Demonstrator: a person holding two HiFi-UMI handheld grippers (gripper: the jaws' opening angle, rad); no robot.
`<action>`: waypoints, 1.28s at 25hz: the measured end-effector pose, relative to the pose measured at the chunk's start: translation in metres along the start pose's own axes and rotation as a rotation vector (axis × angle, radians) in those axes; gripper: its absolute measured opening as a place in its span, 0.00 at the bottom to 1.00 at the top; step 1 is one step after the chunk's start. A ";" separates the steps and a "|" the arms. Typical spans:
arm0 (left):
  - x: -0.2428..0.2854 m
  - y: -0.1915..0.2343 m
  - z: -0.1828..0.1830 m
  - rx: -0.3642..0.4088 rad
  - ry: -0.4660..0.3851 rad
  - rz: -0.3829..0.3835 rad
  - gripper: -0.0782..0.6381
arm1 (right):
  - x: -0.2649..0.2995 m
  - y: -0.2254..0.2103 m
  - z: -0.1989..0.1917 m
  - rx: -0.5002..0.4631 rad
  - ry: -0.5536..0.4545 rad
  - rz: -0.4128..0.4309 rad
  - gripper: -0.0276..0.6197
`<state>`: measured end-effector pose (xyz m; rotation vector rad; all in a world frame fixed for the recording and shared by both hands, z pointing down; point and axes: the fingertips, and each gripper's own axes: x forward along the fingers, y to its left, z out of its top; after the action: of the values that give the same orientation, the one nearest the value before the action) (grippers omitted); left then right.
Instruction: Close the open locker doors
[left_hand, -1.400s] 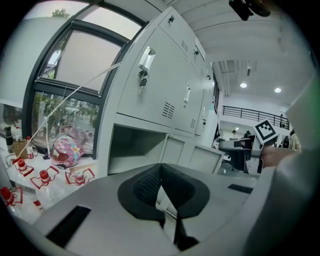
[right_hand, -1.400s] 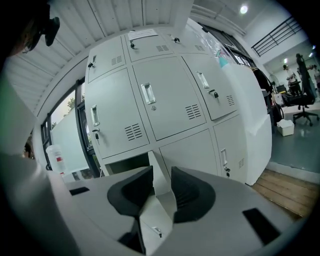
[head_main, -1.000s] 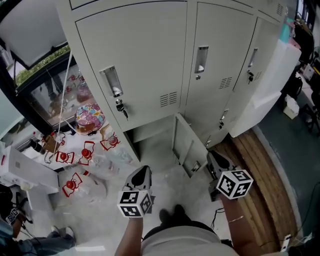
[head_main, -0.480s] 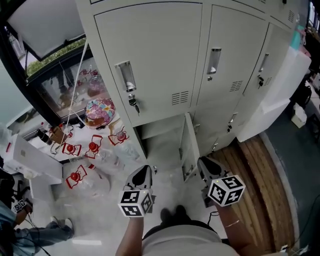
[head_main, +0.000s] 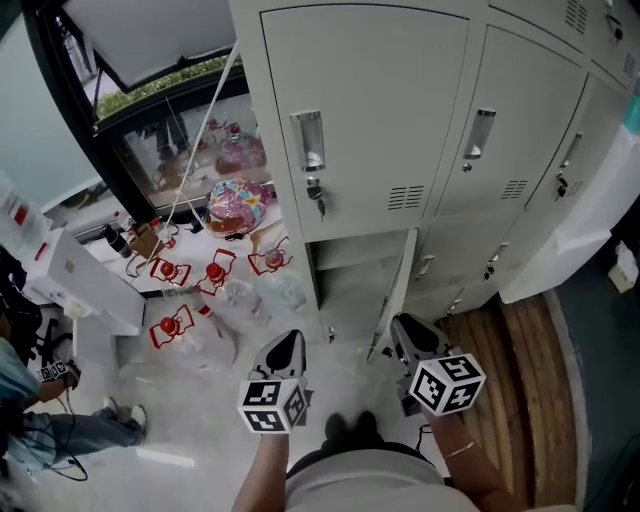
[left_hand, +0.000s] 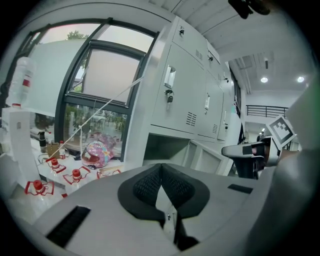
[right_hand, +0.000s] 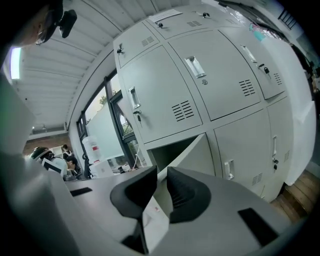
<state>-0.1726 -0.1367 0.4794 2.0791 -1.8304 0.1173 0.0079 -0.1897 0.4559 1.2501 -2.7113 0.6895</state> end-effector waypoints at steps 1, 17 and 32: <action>-0.003 0.003 0.000 -0.003 -0.003 0.013 0.14 | 0.004 0.003 0.000 -0.004 0.003 0.009 0.15; -0.018 0.025 0.007 -0.014 -0.026 0.113 0.14 | 0.063 0.046 0.002 -0.165 0.048 0.112 0.18; -0.001 0.033 0.018 -0.006 -0.023 0.115 0.14 | 0.122 0.065 0.010 -0.312 0.045 0.122 0.16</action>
<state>-0.2077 -0.1449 0.4692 1.9787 -1.9614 0.1184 -0.1195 -0.2429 0.4534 0.9921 -2.7380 0.2820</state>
